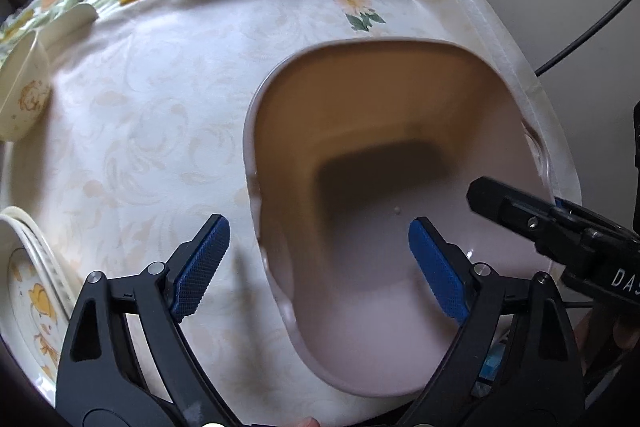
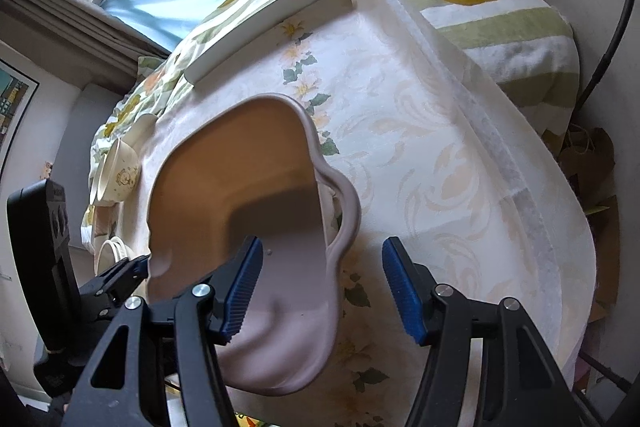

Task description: Organize plates and bowls

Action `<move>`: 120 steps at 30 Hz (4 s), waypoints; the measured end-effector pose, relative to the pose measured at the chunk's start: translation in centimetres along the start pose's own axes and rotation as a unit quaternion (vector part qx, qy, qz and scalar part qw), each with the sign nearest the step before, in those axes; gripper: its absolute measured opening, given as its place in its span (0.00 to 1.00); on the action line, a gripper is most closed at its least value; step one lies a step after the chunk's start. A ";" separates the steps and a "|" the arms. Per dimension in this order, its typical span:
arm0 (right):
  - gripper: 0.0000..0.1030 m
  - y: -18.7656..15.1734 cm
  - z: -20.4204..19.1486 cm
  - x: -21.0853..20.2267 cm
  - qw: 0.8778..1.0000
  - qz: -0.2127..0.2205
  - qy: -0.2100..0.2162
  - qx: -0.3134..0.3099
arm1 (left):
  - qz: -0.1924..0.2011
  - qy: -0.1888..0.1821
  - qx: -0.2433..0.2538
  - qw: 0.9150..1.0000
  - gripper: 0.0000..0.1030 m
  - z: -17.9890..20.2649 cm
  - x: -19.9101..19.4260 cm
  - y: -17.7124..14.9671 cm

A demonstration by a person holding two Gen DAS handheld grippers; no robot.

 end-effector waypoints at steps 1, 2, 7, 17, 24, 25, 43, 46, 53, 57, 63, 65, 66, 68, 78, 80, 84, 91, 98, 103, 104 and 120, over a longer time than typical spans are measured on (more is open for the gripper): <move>0.56 0.0 0.0 -0.4 1.000 0.004 -0.001 -0.001 | 0.000 -0.001 -0.005 1.000 0.88 -0.1 -0.2 -0.1; 0.56 0.0 -0.1 -0.7 1.000 0.005 -0.002 -0.002 | 0.001 -0.004 -0.008 1.000 0.88 -0.3 -0.5 -0.1; 0.56 0.5 -1.3 -3.3 0.999 0.026 -0.012 -0.026 | 0.025 0.008 -0.013 1.000 0.88 -0.6 -4.3 -0.5; 1.00 2.1 -9.5 -11.4 0.980 0.119 0.011 -0.161 | 0.193 0.090 -0.071 0.975 1.00 -4.5 -21.1 -2.8; 1.00 3.5 -17.6 -9.4 0.968 0.088 0.058 -0.229 | 0.172 0.104 -0.158 0.967 1.00 -13.4 -23.1 -2.6; 1.00 3.8 -19.0 -8.9 0.965 0.083 0.062 -0.240 | 0.169 0.105 -0.172 0.965 1.00 -15.1 -23.2 -2.6; 0.77 8.4 -31.4 12.3 0.969 -0.064 0.031 -0.235 | 0.058 0.027 -0.277 0.959 0.66 -33.5 -11.5 3.5; 0.63 8.2 -32.2 15.1 0.968 -0.086 0.026 -0.233 | 0.035 0.018 -0.271 0.962 0.54 -34.7 -9.0 4.5; 0.33 8.2 -32.9 18.5 0.966 -0.112 0.017 -0.233 | 0.011 0.006 -0.262 0.965 0.36 -36.0 -6.0 5.6; 0.27 8.3 -33.1 19.8 0.965 -0.119 0.013 -0.234 | 0.010 -0.003 -0.254 0.967 0.22 -36.0 -5.3 6.0; 0.14 8.3 -33.4 20.5 0.963 -0.122 0.013 -0.241 | 0.011 -0.001 -0.241 0.970 0.20 -35.4 -5.0 6.6; 0.14 8.3 -33.4 20.5 0.963 -0.122 0.014 -0.240 | 0.010 0.005 -0.236 0.972 0.20 -35.3 -4.9 6.8; 0.14 8.3 -33.4 20.5 0.963 -0.122 0.014 -0.241 | 0.011 0.007 -0.234 0.972 0.20 -35.3 -4.9 6.8; 0.14 8.4 -33.5 20.6 0.962 -0.121 0.014 -0.245 | 0.012 0.013 -0.229 0.973 0.20 -35.1 -5.0 6.8; 0.15 8.9 -33.1 18.2 0.964 -0.094 0.029 -0.248 | 0.038 0.035 -0.195 0.979 0.20 -32.6 -7.8 7.4; 0.15 9.0 -32.9 16.7 0.964 -0.080 0.034 -0.251 | 0.049 0.037 -0.189 0.980 0.20 -31.5 -9.1 7.5; 0.15 9.4 -32.1 12.9 0.965 -0.053 0.048 -0.251 | 0.076 0.036 -0.176 0.981 0.20 -28.3 -12.2 7.7; 0.14 9.1 -28.7 4.8 0.966 -0.014 0.048 -0.253 | 0.108 0.025 -0.152 0.982 0.20 -20.7 -16.2 7.0; 0.14 7.7 -22.5 -1.6 0.972 0.014 0.036 -0.233 | 0.110 -0.003 -0.118 0.987 0.20 -11.8 -17.0 5.3; 0.14 6.1 -17.1 -4.9 0.977 0.021 0.013 -0.211 | 0.095 -0.020 -0.090 0.991 0.20 -5.9 -15.9 3.9; 0.14 5.8 -16.2 -5.3 0.978 0.020 0.009 -0.206 | 0.090 -0.025 -0.086 0.992 0.20 -5.0 -15.6 3.6; 0.14 1.8 -5.8 -3.7 0.994 -0.018 -0.043 -0.103 | -0.031 -0.033 0.021 0.999 0.20 2.1 -6.2 2.0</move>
Point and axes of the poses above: each gripper's, at about its wrist camera, not at the fingertips, and x roughly the way its jaws point, z to its right, y to its top, the point moved 3 cm from there along x, roughly the way its jaws point
